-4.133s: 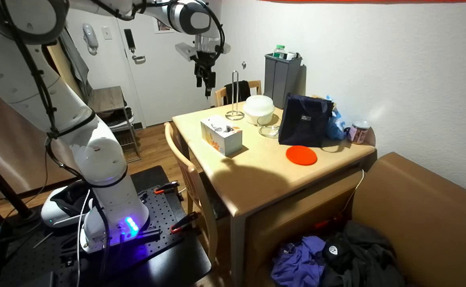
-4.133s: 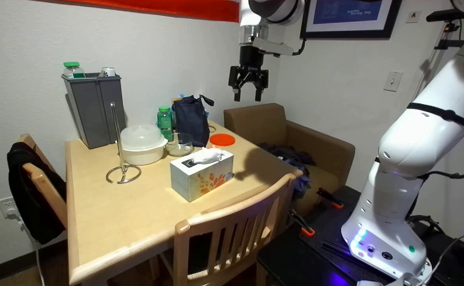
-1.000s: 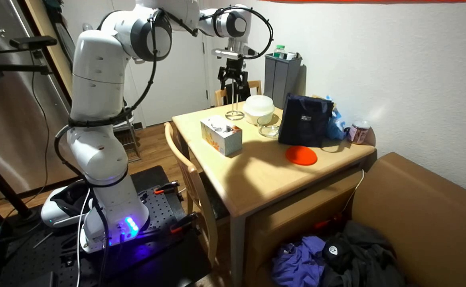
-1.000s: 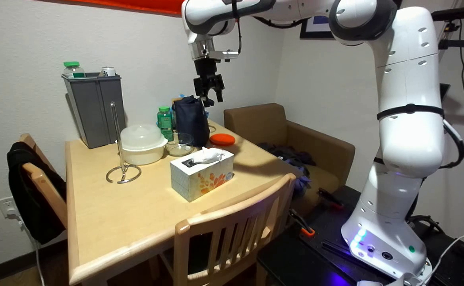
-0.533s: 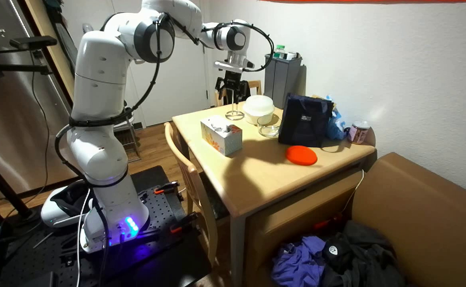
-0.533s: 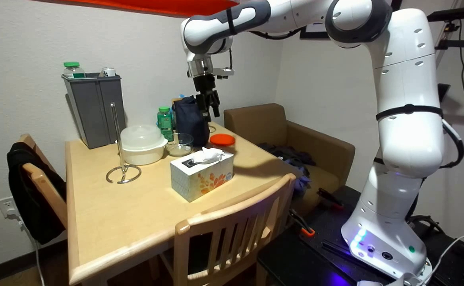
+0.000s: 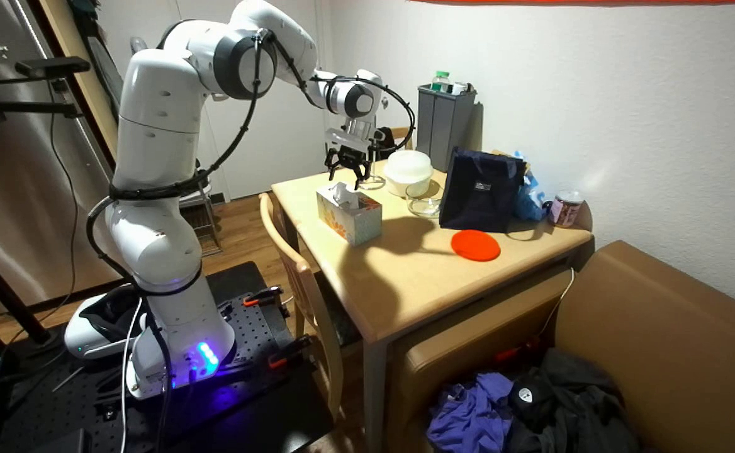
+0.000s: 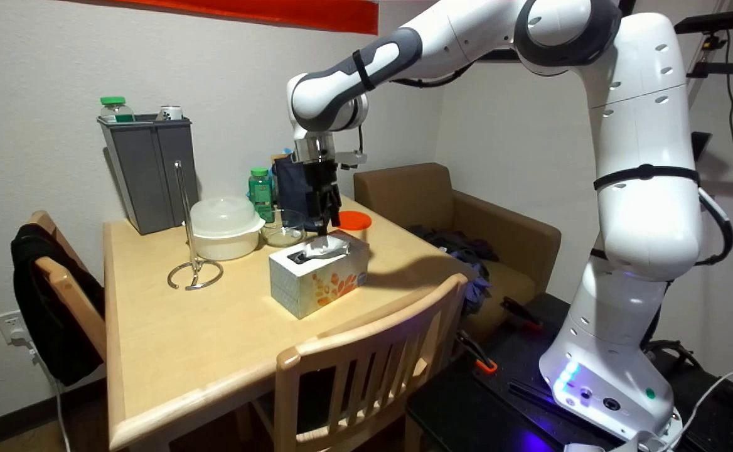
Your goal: Pull out one tissue square from the tissue box
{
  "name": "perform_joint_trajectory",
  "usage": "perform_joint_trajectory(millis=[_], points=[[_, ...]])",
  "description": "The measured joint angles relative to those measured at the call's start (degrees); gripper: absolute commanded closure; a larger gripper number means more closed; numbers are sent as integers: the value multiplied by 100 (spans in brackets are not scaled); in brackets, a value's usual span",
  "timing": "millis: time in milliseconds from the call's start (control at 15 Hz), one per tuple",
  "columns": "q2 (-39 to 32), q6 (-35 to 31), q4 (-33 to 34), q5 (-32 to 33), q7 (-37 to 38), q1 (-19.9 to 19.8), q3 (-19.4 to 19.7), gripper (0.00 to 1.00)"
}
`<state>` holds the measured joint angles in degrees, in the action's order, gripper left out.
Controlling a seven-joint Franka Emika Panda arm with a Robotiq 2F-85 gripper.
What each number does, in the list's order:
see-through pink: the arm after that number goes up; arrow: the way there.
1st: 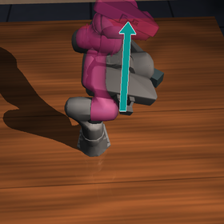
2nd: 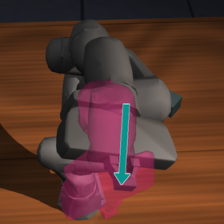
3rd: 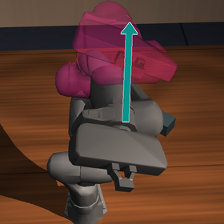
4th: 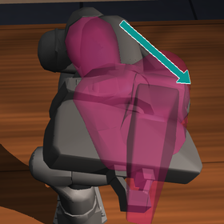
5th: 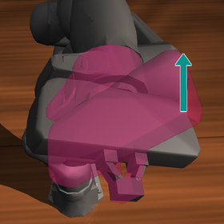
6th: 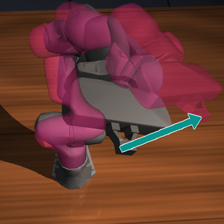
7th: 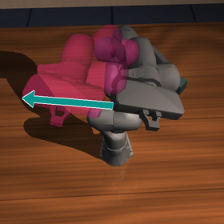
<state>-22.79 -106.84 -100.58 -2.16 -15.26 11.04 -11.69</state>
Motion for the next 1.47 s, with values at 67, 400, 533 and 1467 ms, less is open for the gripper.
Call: perform_joint_trajectory(millis=[67,400,533,1467], points=[[7,-165,-122,-52,6,6,-34,0],[280,-623,-563,-155,255,52,-138,26],[483,-664,-717,-155,444,92,-138,31],[828,-665,-1192,-69,798,130,-19,74]])
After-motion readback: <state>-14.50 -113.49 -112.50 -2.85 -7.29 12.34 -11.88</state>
